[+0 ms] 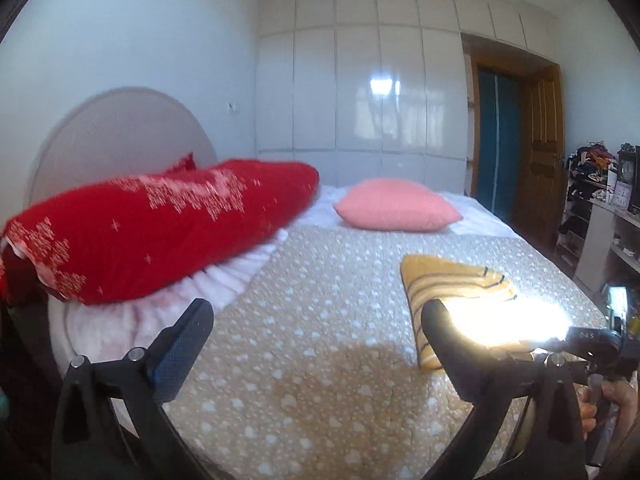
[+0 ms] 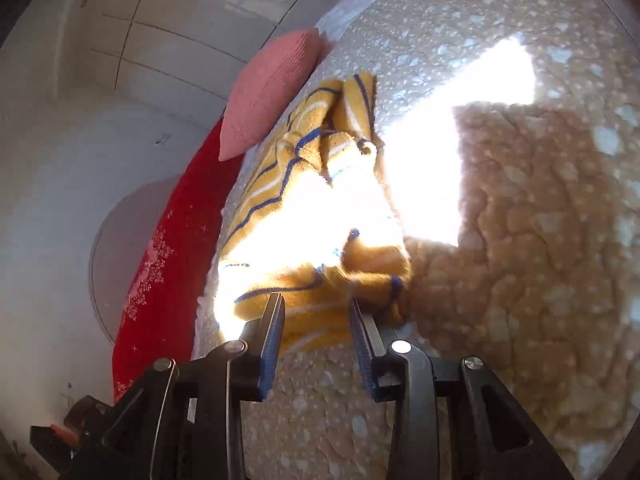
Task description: Fold small clothes
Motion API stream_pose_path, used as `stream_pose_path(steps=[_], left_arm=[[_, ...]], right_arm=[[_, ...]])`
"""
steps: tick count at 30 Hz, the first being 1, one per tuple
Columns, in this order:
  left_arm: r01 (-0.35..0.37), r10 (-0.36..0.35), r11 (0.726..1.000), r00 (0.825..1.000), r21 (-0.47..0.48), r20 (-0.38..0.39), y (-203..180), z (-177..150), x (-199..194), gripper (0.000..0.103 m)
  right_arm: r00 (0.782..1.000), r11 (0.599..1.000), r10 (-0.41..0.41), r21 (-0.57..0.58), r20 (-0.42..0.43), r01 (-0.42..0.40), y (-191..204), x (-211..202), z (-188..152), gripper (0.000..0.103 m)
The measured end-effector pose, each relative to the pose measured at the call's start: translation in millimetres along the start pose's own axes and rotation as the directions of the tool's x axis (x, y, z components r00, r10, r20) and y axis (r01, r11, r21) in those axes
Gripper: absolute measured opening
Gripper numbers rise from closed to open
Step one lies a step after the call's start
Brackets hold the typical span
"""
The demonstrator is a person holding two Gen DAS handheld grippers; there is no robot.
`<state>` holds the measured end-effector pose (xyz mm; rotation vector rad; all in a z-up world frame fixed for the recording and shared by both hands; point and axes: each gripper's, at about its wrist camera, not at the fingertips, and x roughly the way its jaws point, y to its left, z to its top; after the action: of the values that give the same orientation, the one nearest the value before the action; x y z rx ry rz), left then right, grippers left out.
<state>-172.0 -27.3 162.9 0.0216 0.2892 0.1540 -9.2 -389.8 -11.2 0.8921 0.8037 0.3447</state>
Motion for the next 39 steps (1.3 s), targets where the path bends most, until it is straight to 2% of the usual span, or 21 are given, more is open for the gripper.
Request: stream_pose_path(steps=[2, 3, 6, 10, 12, 15, 19, 32, 39], left_arm=[[-0.010, 0.009, 1.000, 0.999, 0.017, 0.049, -4, 9, -14, 0.103], [-0.002, 0.000, 1.000, 0.998, 0.017, 0.065, -7, 13, -20, 0.103], [0.080, -0.079, 0.997, 0.995, -0.004, 0.056, -17, 21, -26, 0.103], [0.177, -0.177, 0.984, 0.984, -0.021, -0.009, -38, 17, -23, 0.103], [0.190, -0.190, 0.982, 0.977, -0.008, -0.094, -50, 6, -9, 0.103], [0.202, -0.187, 0.978, 0.958, 0.052, -0.219, -67, -16, 12, 0.103], [0.195, -0.151, 0.973, 0.942, 0.122, -0.301, -78, -39, 21, 0.103], [0.176, -0.113, 0.974, 0.924, 0.144, -0.366, -72, -59, 27, 0.103], [0.185, -0.119, 0.975, 0.899, 0.120, -0.421, -67, -68, 37, 0.103]], right_arm=[[0.996, 0.993, -0.062, -0.097, 0.057, 0.067, 12, -30, -13, 0.056], [0.992, 0.984, -0.089, -0.146, 0.086, 0.101, 19, -44, -20, 0.057], [0.974, 0.950, -0.151, -0.248, 0.167, 0.190, 36, -82, -43, 0.063], [0.935, 0.894, -0.224, -0.325, 0.274, 0.309, 49, -117, -68, 0.074], [0.916, 0.870, -0.266, -0.334, 0.299, 0.362, 48, -123, -76, 0.077], [0.909, 0.851, -0.301, -0.348, 0.289, 0.393, 43, -119, -87, 0.077], [0.910, 0.839, -0.331, -0.362, 0.251, 0.406, 40, -104, -98, 0.077], [0.904, 0.785, -0.382, -0.449, 0.194, 0.428, 59, -67, -116, 0.079], [0.901, 0.779, -0.403, -0.457, 0.159, 0.429, 59, -51, -123, 0.080]])
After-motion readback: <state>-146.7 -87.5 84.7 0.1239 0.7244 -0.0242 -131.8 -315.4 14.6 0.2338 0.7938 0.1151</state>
